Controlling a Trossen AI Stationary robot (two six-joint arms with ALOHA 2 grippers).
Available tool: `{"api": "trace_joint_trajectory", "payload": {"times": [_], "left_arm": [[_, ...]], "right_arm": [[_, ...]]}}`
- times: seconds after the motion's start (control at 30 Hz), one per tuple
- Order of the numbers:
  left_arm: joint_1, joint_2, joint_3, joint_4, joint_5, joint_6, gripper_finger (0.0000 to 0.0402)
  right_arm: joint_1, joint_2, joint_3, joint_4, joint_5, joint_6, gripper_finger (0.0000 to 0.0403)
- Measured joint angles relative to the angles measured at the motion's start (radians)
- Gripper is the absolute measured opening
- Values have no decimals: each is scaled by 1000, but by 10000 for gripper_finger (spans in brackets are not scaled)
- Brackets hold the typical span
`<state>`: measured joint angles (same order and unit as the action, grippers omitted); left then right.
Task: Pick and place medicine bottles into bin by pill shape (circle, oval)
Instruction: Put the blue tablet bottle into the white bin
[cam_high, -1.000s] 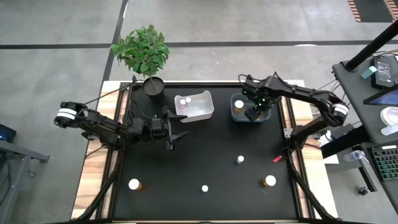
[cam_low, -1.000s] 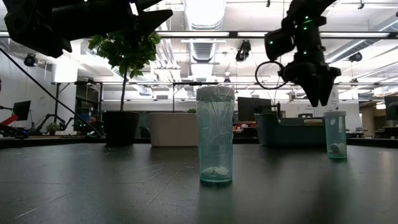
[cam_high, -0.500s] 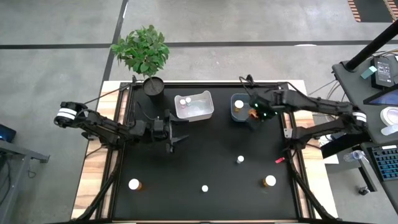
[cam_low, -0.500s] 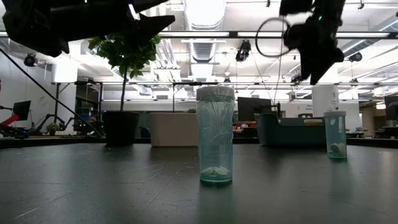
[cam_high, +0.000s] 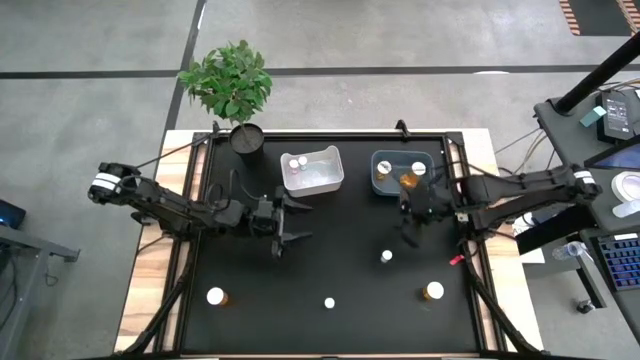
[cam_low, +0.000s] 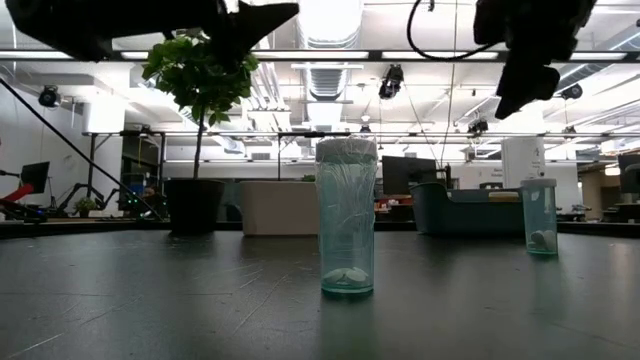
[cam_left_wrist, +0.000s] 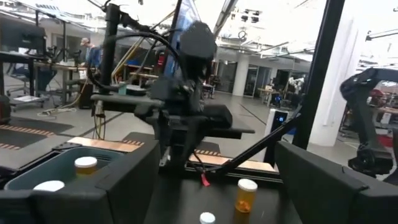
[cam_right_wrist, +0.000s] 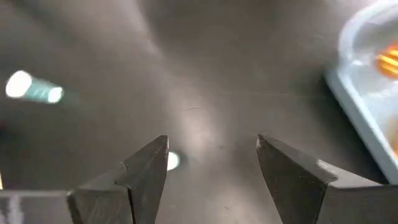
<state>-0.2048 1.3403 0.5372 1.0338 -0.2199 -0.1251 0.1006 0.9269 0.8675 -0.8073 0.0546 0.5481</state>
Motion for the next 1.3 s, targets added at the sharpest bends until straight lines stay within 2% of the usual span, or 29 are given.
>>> {"api": "trace_joint_trajectory", "payload": {"times": [0.2, 0.63, 0.77, 1.07, 1.3], "left_arm": [[-7, 0, 32, 2, -1, 0, 302], [-8, 0, 55, 4, -7, -1, 302], [-7, 0, 55, 4, -35, -1, 302], [-7, 0, 55, 5, -79, 0, 302], [-7, 0, 54, 4, -100, 0, 302]], "right_arm": [[168, -1, -107, 213, 38, -71, 235], [456, 2, -330, 511, 370, -189, 235], [482, 4, -422, 635, 410, -182, 235], [482, 11, -641, 1022, 411, -219, 235], [482, 46, -731, 1206, 411, -220, 235]]}}
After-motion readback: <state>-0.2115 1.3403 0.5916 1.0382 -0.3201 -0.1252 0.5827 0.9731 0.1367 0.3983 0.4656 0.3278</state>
